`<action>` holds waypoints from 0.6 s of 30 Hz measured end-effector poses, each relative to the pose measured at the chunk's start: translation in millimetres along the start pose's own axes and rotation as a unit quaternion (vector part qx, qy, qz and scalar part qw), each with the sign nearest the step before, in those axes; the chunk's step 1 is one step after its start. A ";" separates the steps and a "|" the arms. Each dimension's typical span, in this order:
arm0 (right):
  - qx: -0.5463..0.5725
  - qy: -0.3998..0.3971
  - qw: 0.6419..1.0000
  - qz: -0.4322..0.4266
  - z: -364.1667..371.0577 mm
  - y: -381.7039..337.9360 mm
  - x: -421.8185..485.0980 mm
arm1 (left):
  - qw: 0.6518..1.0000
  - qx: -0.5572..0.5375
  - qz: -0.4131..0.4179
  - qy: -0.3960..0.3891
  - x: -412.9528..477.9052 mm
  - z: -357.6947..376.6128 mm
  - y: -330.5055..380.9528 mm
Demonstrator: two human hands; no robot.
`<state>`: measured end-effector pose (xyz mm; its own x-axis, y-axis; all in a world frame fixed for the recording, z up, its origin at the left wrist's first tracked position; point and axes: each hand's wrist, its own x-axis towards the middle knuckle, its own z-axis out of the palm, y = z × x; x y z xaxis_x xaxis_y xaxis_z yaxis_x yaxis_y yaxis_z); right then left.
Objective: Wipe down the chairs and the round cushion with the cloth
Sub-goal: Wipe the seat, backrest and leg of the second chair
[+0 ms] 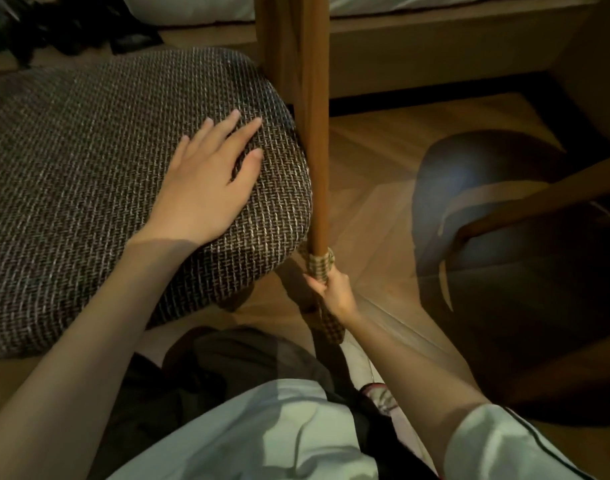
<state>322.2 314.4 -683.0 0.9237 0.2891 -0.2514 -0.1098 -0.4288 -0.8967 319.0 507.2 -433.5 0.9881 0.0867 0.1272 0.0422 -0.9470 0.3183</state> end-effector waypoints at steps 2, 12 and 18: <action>0.028 0.033 0.999 -0.019 -1.3 -12.2 -0.1 | 1.000 -0.001 -0.003 0.000 -1.2 -1.3 1.6; 0.113 0.165 0.975 -0.101 6.9 -45.5 21.3 | 1.000 -0.010 -0.014 0.004 -2.2 -4.3 7.4; 0.122 0.160 0.979 -0.025 24.6 -7.9 17.1 | 1.000 -0.019 -0.005 0.011 -1.6 -4.5 6.0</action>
<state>329.9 343.8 -689.2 0.9935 0.0045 -0.1139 -0.1109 -0.1921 -0.9751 317.0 502.8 -427.6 0.9840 0.1042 0.1446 0.0468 -0.9338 0.3547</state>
